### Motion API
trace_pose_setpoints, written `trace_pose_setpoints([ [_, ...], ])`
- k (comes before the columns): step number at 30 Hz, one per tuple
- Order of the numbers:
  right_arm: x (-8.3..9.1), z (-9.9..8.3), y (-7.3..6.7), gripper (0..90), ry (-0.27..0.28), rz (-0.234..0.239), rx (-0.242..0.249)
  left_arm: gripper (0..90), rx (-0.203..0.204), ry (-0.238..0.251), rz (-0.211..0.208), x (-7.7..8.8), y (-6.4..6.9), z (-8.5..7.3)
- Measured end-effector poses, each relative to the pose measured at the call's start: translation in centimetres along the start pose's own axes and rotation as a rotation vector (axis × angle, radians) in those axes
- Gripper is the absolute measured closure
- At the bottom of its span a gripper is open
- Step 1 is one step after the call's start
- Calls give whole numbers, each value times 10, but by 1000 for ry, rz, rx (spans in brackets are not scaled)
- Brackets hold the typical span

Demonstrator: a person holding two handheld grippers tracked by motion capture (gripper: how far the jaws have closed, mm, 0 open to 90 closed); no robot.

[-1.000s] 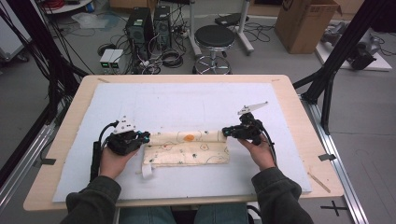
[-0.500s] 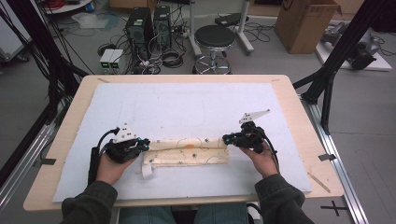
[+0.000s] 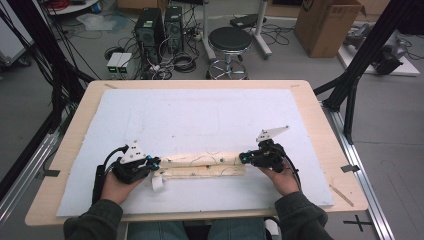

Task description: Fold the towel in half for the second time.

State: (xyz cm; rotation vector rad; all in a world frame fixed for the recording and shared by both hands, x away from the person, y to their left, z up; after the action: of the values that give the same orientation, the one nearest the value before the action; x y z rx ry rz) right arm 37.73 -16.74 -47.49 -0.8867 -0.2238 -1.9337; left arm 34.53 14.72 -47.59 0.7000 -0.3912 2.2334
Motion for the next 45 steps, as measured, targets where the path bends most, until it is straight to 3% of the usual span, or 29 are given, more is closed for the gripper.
trace_pose_setpoints([
  [15,-1,-16,-14,839,-44,17,30,830,-10,-10,-42,4,11,-13],
  [24,1,-25,-17,746,-50,36,30,677,-2,-22,-77,9,14,-17],
  [28,3,-26,-18,661,-49,44,28,633,-1,3,-100,14,17,-14],
  [33,11,-20,-24,577,-13,54,29,566,-9,37,-119,25,20,-7],
  [38,19,-7,-31,554,16,58,59,546,0,71,-119,30,18,-1],
  [42,19,5,-33,580,30,60,71,546,7,94,-114,32,17,8],
  [45,15,14,-33,666,32,64,61,649,-2,93,-126,28,17,16],
])
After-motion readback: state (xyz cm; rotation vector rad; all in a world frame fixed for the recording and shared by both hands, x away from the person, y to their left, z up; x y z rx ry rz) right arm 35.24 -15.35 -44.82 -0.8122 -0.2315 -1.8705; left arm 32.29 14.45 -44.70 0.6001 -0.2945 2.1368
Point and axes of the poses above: each handheld gripper's, and its own axes: x roughly backward along the jaws, z roughly out of its top, y roughly to its right, the point moved 9 cm from there along -x, roughly forward along the jaws, and after that the axes turned 1 degree about -y, right-handed, at the moved point
